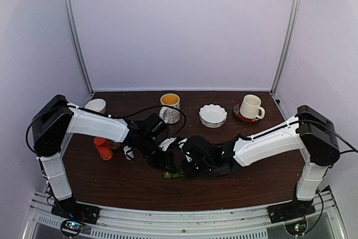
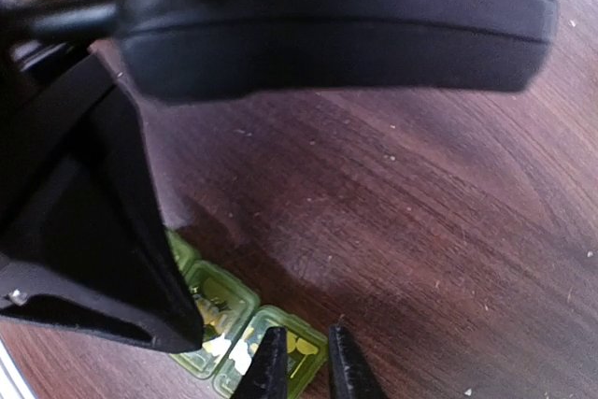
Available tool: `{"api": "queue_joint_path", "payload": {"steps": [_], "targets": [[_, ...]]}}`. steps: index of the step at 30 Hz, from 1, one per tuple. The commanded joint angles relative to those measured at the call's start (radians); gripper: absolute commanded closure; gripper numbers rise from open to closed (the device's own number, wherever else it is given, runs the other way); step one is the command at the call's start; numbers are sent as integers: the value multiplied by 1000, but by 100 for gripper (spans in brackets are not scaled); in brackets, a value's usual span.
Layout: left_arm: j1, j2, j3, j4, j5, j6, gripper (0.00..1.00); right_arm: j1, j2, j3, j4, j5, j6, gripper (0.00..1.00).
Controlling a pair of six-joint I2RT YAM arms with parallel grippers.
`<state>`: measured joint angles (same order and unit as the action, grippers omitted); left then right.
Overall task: Sort the pills into containers
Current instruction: Close the lid of the pill container in the compartment of the pill container.
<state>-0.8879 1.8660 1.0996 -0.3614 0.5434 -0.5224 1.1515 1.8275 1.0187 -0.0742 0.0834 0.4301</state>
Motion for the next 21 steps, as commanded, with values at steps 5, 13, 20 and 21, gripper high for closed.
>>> {"api": "queue_joint_path", "payload": {"steps": [5, 13, 20, 21], "targets": [[-13, 54, -23, -34, -45, 15, 100, 2, 6, -18, -72, -19, -15, 93], [-15, 43, -30, 18, -50, -36, 100, 4, 16, -20, -50, -60, -11, 96], [-43, 66, -11, 46, -77, -108, 100, 17, 25, -43, -29, -73, 11, 99], [-49, 75, -8, 44, -78, -111, 100, 24, 26, -46, -29, -71, 14, 99]]}}
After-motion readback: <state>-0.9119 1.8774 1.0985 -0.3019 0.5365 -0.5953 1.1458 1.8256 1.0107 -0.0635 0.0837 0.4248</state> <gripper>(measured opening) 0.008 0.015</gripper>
